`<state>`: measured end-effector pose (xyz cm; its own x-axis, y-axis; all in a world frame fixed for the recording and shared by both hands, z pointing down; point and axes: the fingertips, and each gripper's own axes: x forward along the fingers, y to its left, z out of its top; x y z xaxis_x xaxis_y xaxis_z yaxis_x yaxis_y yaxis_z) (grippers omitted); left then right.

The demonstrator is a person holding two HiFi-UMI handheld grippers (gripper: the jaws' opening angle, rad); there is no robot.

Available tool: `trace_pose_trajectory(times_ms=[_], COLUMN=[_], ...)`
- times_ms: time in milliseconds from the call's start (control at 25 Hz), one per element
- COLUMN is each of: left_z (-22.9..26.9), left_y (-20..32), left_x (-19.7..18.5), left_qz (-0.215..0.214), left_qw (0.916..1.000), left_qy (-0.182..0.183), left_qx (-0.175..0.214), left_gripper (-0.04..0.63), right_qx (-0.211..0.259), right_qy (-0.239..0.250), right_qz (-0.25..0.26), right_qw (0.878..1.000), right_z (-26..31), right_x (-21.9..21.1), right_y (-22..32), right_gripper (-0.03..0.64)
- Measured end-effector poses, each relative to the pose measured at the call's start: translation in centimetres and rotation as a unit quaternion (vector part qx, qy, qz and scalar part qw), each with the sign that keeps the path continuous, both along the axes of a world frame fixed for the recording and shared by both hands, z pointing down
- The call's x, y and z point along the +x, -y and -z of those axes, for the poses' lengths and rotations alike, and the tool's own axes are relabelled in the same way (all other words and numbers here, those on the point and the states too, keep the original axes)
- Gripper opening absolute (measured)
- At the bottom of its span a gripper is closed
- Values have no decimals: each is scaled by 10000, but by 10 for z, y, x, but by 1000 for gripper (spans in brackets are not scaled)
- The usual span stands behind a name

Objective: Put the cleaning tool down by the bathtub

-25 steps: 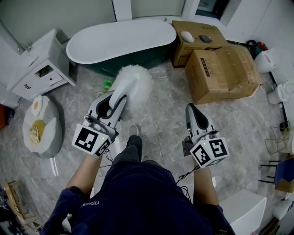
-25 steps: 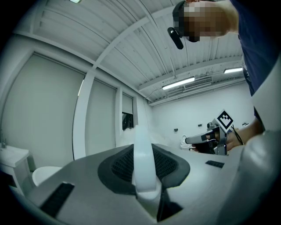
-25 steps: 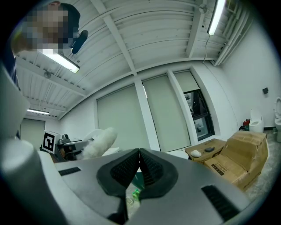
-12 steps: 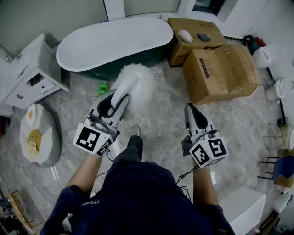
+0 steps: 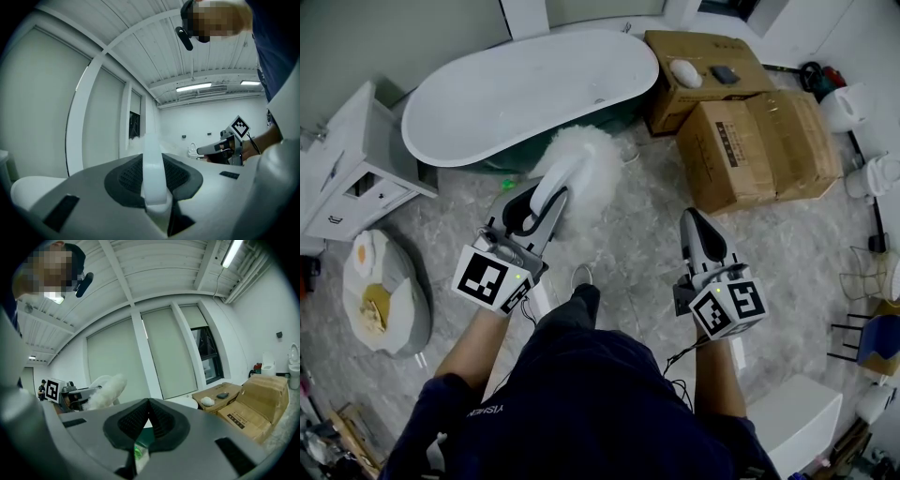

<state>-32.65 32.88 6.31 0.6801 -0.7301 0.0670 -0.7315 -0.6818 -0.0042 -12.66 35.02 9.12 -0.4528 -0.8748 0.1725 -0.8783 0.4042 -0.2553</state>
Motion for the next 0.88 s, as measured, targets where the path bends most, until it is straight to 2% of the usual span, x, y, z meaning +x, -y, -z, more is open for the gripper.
trace_pose_trajectory(times_ms=[480,880], left_z=[-3,-6], left_y=[105,157], left_x=[-6,-2], left_qz=[-335,-486], left_qw=[9994,9988], left_qy=[7,38], left_qx=[-12,-32], left_gripper=[107,107], right_qx=[-33,-125], right_qy=[-20,-19], right_qz=[-252,-415], right_qw=[9997,9991], right_z=[0,-6], right_x=[-12,-10], right_y=[93,141], right_gripper=[2,3])
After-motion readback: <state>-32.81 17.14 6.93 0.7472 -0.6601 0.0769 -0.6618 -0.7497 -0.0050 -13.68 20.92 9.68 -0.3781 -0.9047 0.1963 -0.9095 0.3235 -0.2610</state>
